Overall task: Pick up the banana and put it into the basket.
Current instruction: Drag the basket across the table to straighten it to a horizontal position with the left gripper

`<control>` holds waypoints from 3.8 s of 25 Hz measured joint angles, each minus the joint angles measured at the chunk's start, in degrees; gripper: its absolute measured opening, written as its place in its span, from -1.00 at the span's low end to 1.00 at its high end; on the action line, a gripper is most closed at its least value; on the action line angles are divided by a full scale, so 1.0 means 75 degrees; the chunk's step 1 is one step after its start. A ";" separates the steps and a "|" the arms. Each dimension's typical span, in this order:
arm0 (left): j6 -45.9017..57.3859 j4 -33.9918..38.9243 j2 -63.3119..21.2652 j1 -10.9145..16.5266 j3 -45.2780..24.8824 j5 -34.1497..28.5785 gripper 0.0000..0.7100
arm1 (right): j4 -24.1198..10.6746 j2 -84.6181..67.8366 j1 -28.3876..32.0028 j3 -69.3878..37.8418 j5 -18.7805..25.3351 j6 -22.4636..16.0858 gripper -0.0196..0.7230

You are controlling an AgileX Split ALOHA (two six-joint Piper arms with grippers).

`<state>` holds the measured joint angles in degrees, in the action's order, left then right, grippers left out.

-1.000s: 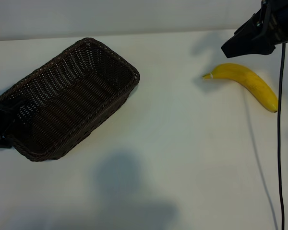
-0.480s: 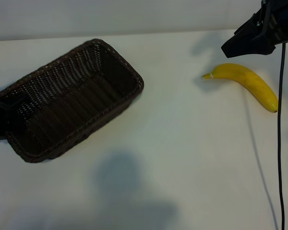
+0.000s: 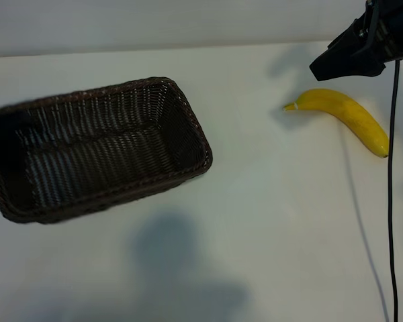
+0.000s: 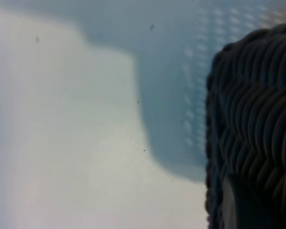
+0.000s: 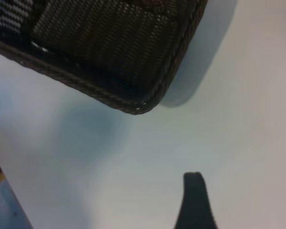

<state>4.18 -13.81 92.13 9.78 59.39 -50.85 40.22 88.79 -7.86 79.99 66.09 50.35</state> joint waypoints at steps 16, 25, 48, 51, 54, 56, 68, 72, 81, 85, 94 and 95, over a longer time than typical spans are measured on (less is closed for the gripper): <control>-0.0760 -0.0188 -0.0053 0.0000 0.1574 -0.1297 -0.55 | 0.0000 0.0000 0.0000 0.0000 0.0000 0.0000 0.44; -0.2322 -0.2359 -0.0053 0.0009 0.1574 -0.1171 -0.55 | 0.0000 0.0000 0.0000 0.0000 0.0000 -0.0085 0.44; -0.2118 -0.2197 0.2643 -0.1202 0.4273 -0.1828 -0.55 | 0.0000 0.0000 0.0000 0.0000 -0.0333 -0.0085 0.44; -0.1555 -0.1691 0.2963 -0.1695 0.4859 -0.1933 -0.55 | 0.0000 0.0000 0.0000 0.0000 -0.0339 -0.0133 0.44; -0.0997 -0.1245 0.3251 -0.2092 0.5146 -0.1928 -0.55 | 0.0000 0.0000 0.0000 0.0000 -0.0347 -0.0168 0.44; -0.0819 -0.1125 0.3450 -0.2274 0.5171 -0.1906 -0.55 | 0.0000 0.0000 0.0000 0.0000 -0.0347 -0.0173 0.44; -0.0558 -0.1057 0.4290 -0.2524 0.5064 -0.1207 -0.55 | 0.0000 0.0000 0.0000 0.0000 -0.0362 -0.0203 0.44; -0.0660 -0.1312 0.4505 -0.2533 0.5064 -0.1078 -0.55 | 0.0000 0.0000 0.0000 0.0000 -0.0362 -0.0203 0.44; -0.0674 -0.1335 0.4513 -0.2533 0.5064 -0.0941 -0.48 | 0.0000 0.0000 0.0000 0.0000 -0.0378 -0.0203 0.44; -0.0558 -0.1451 0.4513 -0.2533 0.5064 -0.1048 -0.06 | 0.0000 0.0000 0.0000 0.0000 -0.0378 -0.0203 0.44; -0.0558 -0.1535 0.4345 -0.2533 0.5064 -0.1500 0.28 | 0.0000 0.0000 0.0000 0.0000 -0.0378 -0.0207 0.44; -0.0558 -0.1502 0.4247 -0.2533 0.5064 -0.1581 0.28 | 0.0000 0.0000 0.0000 0.0000 -0.0386 -0.0207 0.44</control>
<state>0.00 -25.08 123.98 -9.22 97.37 -62.71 40.22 88.79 -7.86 79.99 63.19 48.80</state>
